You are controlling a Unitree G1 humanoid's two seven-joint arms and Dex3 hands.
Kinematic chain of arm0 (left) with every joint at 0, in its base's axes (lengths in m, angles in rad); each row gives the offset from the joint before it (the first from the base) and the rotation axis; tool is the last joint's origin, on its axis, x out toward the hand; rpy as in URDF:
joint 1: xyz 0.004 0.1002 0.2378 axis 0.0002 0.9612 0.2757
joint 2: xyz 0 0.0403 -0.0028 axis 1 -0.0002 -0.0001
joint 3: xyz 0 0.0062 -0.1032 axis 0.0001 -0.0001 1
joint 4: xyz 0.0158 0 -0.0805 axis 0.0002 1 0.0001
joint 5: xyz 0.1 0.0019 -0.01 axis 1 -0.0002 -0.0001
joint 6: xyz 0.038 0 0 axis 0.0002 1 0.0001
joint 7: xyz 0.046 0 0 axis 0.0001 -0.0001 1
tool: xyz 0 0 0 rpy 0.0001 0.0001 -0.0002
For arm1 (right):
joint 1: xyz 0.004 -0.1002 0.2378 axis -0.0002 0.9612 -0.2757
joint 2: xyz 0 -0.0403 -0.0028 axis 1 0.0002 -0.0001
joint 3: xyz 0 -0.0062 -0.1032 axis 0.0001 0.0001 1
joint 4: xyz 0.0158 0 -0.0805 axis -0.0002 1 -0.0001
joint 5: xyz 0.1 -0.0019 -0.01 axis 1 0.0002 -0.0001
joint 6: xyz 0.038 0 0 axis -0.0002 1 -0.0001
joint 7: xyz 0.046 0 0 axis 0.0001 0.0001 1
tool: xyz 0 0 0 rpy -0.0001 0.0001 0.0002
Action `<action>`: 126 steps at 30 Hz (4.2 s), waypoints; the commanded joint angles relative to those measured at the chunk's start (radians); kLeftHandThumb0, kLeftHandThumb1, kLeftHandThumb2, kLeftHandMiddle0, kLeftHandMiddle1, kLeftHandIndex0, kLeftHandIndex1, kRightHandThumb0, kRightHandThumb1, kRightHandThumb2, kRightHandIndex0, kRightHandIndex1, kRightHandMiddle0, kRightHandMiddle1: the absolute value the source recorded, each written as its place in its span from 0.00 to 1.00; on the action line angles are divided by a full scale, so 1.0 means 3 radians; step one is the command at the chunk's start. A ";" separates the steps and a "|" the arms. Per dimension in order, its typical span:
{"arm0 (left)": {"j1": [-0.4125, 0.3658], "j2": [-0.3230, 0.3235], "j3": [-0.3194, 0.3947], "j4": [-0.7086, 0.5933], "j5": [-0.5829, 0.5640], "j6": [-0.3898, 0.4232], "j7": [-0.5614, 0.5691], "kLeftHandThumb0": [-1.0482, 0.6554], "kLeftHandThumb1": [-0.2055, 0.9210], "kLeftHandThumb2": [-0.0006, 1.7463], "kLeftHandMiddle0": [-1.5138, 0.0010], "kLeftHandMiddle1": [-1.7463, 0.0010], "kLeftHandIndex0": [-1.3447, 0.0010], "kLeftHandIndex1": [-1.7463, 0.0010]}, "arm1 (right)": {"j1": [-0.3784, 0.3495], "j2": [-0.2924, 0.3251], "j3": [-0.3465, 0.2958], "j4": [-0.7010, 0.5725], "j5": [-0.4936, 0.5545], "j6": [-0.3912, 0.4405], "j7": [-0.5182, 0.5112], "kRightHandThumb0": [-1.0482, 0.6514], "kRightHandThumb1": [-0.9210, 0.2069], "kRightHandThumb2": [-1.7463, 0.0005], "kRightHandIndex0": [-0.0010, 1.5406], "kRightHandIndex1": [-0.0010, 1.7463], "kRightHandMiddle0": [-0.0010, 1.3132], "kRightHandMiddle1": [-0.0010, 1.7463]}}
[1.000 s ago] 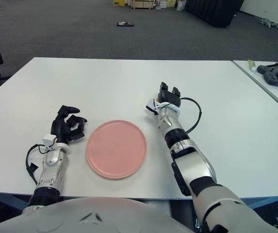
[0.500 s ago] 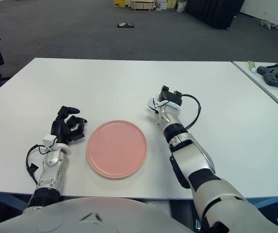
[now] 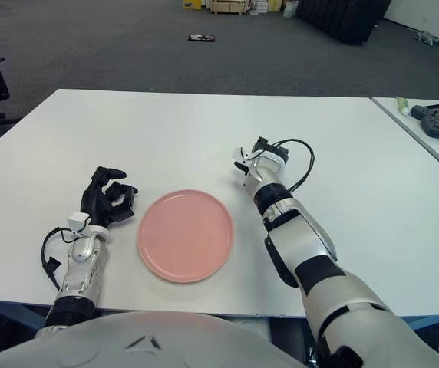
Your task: Put the apple into the plate.
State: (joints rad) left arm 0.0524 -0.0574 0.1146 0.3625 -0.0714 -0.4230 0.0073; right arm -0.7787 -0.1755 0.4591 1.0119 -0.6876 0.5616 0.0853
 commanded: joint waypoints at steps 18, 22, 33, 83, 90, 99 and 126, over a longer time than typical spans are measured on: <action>0.0058 0.0026 0.0007 0.0065 0.0016 0.0090 0.0012 0.61 0.51 0.67 0.55 0.17 0.69 0.00 | 0.0619 -0.0352 0.0283 -0.0891 -0.0098 0.0598 0.0719 0.21 0.04 0.64 0.20 0.58 0.41 1.00; 0.0064 0.0030 0.0001 0.0058 0.0026 0.0090 0.0015 0.61 0.51 0.68 0.55 0.16 0.70 0.00 | 0.0660 -0.0377 0.0257 -0.0995 -0.0106 0.0643 0.0633 0.31 0.29 0.45 0.20 0.56 0.39 1.00; 0.0091 0.0012 0.0013 0.0021 -0.0010 0.0107 0.0011 0.61 0.49 0.68 0.54 0.17 0.68 0.00 | 0.0958 -0.0347 -0.0065 -0.1269 -0.0073 0.0357 -0.0447 0.34 0.47 0.30 0.20 0.56 0.43 1.00; 0.0083 0.0033 0.0007 0.0026 -0.0006 0.0097 0.0020 0.61 0.50 0.69 0.55 0.15 0.69 0.00 | 0.1748 0.0188 -0.1225 -0.2092 0.0743 -0.1794 -0.2631 0.33 0.58 0.21 0.82 1.00 0.49 1.00; 0.0081 0.0041 0.0000 0.0014 0.0009 0.0126 0.0037 0.61 0.50 0.68 0.55 0.16 0.69 0.00 | 0.1888 0.0205 -0.1254 -0.2332 0.0857 -0.2117 -0.2519 0.34 0.56 0.23 0.81 1.00 0.47 1.00; 0.0074 0.0040 -0.0001 0.0007 0.0020 0.0151 0.0054 0.61 0.50 0.68 0.55 0.17 0.68 0.00 | 0.2047 0.0167 -0.1218 -0.2529 0.0802 -0.2695 -0.2483 0.34 0.55 0.24 0.81 1.00 0.47 1.00; 0.0060 0.0058 -0.0017 0.0039 0.0074 0.0098 0.0056 0.61 0.43 0.75 0.53 0.11 0.67 0.00 | 0.2598 -0.0155 -0.0708 -0.3434 0.0694 -0.3906 -0.1384 0.32 0.61 0.19 0.82 1.00 0.51 1.00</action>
State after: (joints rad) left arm 0.0578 -0.0434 0.1101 0.3570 -0.0566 -0.4157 0.0157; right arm -0.0027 -0.2001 0.2502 0.0192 -0.5041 -0.5886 -0.3710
